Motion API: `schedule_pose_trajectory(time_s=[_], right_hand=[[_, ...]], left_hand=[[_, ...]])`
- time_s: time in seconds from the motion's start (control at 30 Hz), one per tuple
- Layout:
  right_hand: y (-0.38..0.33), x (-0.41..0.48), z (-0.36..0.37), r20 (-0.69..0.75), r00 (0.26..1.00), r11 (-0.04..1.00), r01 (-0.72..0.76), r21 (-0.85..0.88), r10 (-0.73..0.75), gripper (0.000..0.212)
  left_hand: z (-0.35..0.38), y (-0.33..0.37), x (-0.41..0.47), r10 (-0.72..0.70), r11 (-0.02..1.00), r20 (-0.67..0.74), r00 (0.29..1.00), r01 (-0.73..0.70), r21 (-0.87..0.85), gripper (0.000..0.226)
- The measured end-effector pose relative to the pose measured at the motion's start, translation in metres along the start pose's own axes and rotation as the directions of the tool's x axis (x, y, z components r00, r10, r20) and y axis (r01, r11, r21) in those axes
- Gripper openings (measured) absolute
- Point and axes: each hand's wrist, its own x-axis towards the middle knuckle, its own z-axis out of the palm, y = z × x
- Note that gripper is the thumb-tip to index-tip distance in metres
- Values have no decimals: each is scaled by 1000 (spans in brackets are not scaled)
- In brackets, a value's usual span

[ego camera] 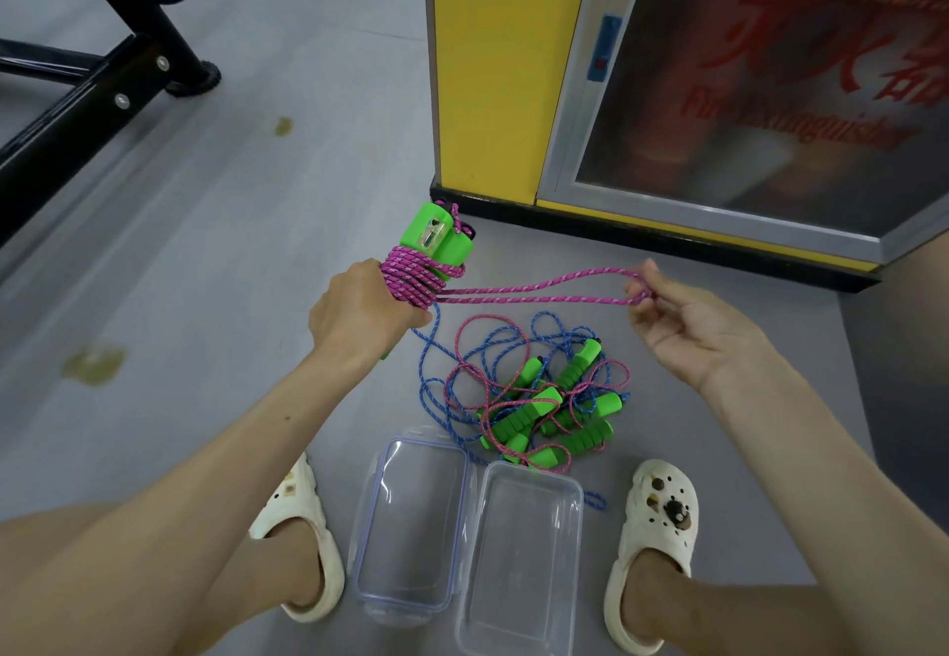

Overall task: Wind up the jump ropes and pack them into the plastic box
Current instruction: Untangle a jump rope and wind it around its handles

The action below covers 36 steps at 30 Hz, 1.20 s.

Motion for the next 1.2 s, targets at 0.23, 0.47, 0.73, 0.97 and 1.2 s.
schedule_pose_trajectory(time_s=[0.23,0.47,0.73,0.97,1.2], right_hand=[[-2,-7,2,9,1000,998,16,-59,-16,3],[1,-10,2,-22,1000,997,-3,-73,1,11],[-2,-1,-3,-90,978,909,138,-393,-187,4],[-4,-5,-10,-62,842,611,336,-716,-536,6],[-9,-4,-13,48,945,672,266,-691,-324,13]], left_hand=[[0,1,1,5,1000,4,1000,-5,-6,32],[2,-1,0,-9,1000,27,1000,9,-13,32],[1,-1,0,-10,1000,20,1000,10,8,32],[2,-1,-2,4,1000,33,999,-4,-6,31],[0,-2,0,8,1000,32,999,-8,11,32]])
